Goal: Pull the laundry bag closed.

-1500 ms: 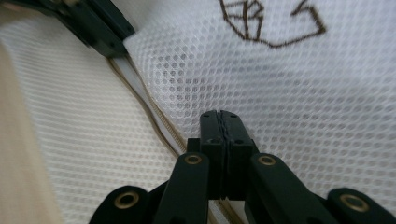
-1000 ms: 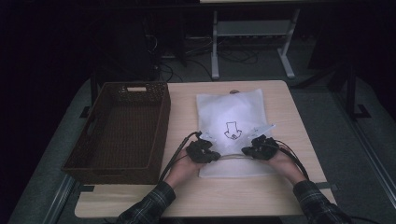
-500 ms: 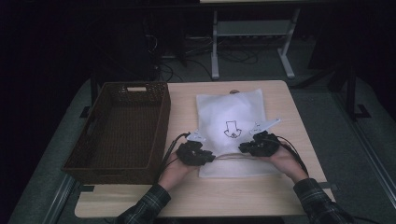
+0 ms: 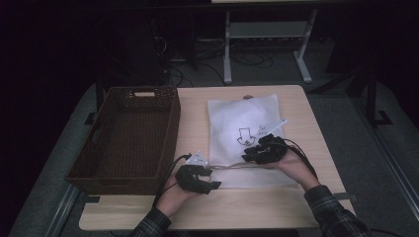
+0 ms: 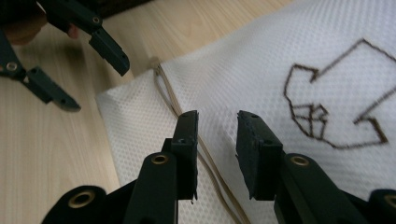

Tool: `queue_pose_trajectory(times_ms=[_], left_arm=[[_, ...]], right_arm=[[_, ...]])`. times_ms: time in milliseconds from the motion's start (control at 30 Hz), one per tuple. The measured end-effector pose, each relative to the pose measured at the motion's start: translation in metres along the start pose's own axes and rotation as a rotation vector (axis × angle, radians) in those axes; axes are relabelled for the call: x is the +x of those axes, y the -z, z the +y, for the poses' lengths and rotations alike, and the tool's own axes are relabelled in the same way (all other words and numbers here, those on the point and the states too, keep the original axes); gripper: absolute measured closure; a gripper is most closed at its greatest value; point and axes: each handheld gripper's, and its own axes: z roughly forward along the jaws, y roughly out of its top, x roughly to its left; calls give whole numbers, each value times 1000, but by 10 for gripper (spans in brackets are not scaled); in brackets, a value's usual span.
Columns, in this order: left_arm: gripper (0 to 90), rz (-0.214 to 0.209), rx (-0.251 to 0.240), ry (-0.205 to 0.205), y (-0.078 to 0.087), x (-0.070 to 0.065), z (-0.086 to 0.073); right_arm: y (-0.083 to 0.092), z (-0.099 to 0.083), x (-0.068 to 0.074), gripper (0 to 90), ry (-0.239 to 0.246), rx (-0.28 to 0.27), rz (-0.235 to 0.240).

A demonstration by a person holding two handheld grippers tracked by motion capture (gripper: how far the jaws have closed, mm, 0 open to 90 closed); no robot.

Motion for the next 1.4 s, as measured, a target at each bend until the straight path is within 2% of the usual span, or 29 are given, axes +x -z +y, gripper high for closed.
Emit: queue_pose_trajectory(times_ms=[233, 367, 533, 733, 1000, 1133, 1400], left_arm=[[318, 11, -15, 10, 7, -4, -12], [289, 21, -15, 12, 11, -8, -21], [272, 49, 3, -15, 18, -14, -27], [272, 43, 6, -15, 23, -18, -32], [275, 41, 7, -10, 22, -20, -33], [276, 39, 12, -16, 21, -20, -32], [275, 35, 10, -16, 21, -20, -32]], right_arm=[[-13, 14, 7, 661, 32, 10, 20], [-28, 27, 14, 667, 52, -1, 53], [-49, 42, 22, 669, 99, 29, 81], [-78, 55, 33, 678, 139, 51, 128], [-107, 61, 39, 703, 180, 90, 147], [-114, 59, 39, 706, 189, 107, 153], [-123, 55, 43, 763, 231, 150, 127]])
